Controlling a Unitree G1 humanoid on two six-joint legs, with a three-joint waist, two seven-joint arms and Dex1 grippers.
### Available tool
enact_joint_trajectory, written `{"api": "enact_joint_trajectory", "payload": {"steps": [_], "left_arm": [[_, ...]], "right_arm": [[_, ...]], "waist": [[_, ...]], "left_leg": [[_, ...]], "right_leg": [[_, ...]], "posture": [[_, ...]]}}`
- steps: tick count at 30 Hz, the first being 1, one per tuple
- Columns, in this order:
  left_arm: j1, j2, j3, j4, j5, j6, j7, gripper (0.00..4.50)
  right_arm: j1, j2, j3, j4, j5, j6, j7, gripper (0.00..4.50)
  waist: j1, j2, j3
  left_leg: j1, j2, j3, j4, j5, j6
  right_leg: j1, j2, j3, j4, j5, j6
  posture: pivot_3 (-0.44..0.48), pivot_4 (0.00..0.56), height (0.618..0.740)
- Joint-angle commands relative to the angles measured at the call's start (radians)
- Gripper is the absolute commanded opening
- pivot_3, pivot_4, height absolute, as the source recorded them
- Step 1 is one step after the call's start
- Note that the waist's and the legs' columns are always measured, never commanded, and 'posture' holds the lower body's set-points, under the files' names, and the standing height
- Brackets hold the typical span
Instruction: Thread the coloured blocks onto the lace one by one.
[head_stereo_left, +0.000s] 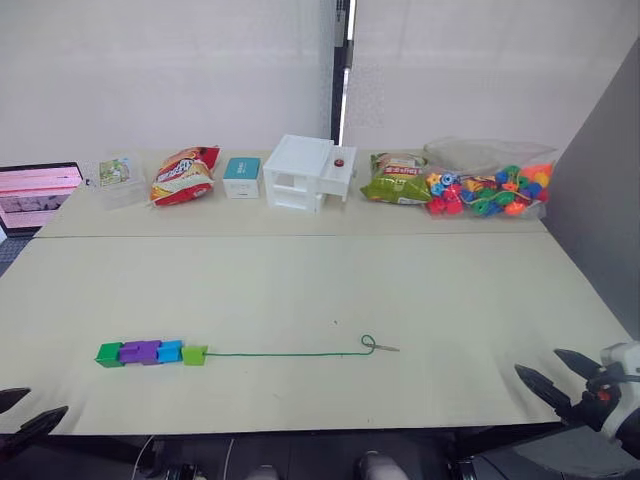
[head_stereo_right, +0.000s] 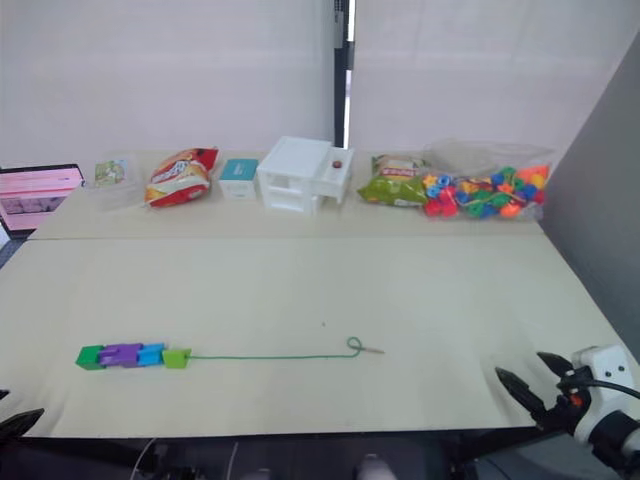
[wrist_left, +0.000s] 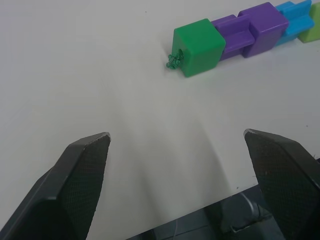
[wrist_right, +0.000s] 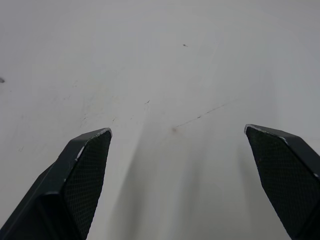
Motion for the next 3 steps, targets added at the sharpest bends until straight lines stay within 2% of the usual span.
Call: {"api": "enact_joint_trajectory", "payload": {"steps": [1, 3], "left_arm": [[-0.007, 0.024, -0.004, -0.031, -0.022, -0.002, 0.022, 4.50], [-0.012, 0.030, -0.014, -0.038, -0.028, 0.014, 0.022, 4.50]], "right_arm": [[-0.005, -0.008, -0.003, -0.025, 0.005, -0.015, -0.013, 4.48], [-0.005, -0.007, 0.001, -0.030, 0.005, -0.015, -0.019, 4.48]], "waist": [[0.000, 0.000, 0.000], [0.000, 0.000, 0.000]], "left_leg": [[0.000, 0.000, 0.000, 0.000, 0.000, 0.000], [0.000, 0.000, 0.000, 0.000, 0.000, 0.000]], "right_leg": [[0.000, 0.000, 0.000, 0.000, 0.000, 0.000], [0.000, 0.000, 0.000, 0.000, 0.000, 0.000]], "posture": [[0.000, 0.150, 0.740], [0.000, 0.150, 0.740]]}}
